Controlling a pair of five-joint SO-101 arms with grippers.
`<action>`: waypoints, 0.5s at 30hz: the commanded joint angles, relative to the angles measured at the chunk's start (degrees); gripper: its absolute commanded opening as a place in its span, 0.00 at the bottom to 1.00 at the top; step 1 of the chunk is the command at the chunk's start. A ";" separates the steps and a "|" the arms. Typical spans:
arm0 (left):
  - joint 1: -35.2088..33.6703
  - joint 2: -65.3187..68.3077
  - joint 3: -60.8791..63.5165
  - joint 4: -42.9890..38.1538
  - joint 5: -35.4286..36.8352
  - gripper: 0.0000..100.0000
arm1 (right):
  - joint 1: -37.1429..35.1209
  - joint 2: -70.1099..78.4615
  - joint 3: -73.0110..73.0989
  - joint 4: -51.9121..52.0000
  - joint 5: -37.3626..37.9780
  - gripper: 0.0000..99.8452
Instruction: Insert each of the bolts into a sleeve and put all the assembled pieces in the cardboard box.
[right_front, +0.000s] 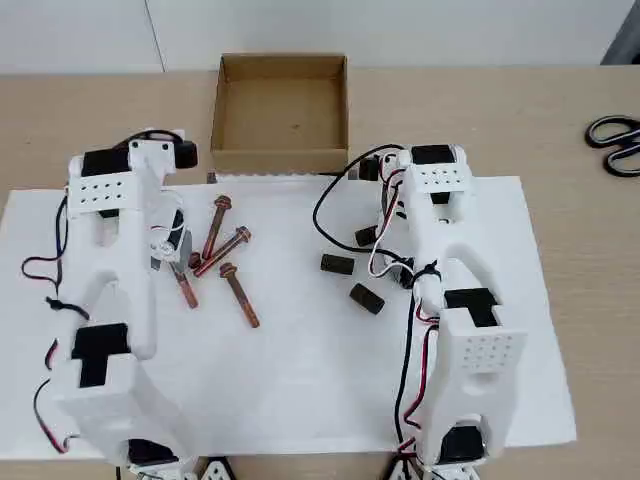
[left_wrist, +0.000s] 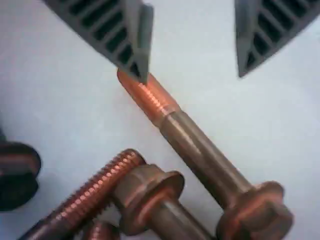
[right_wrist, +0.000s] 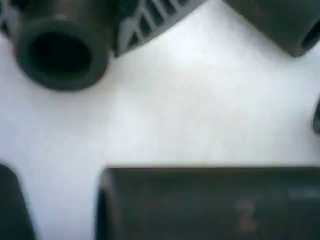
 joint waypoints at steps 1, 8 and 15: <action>-0.09 1.93 -2.15 -0.70 -0.18 0.11 | -0.13 -0.57 -1.93 -1.71 0.62 0.01; -0.09 3.43 -2.24 -1.93 -0.09 0.05 | -0.40 -7.16 -2.90 0.31 0.79 0.01; -0.09 3.25 -3.56 -2.90 0.09 0.05 | -2.86 -19.47 -2.90 2.59 2.73 0.01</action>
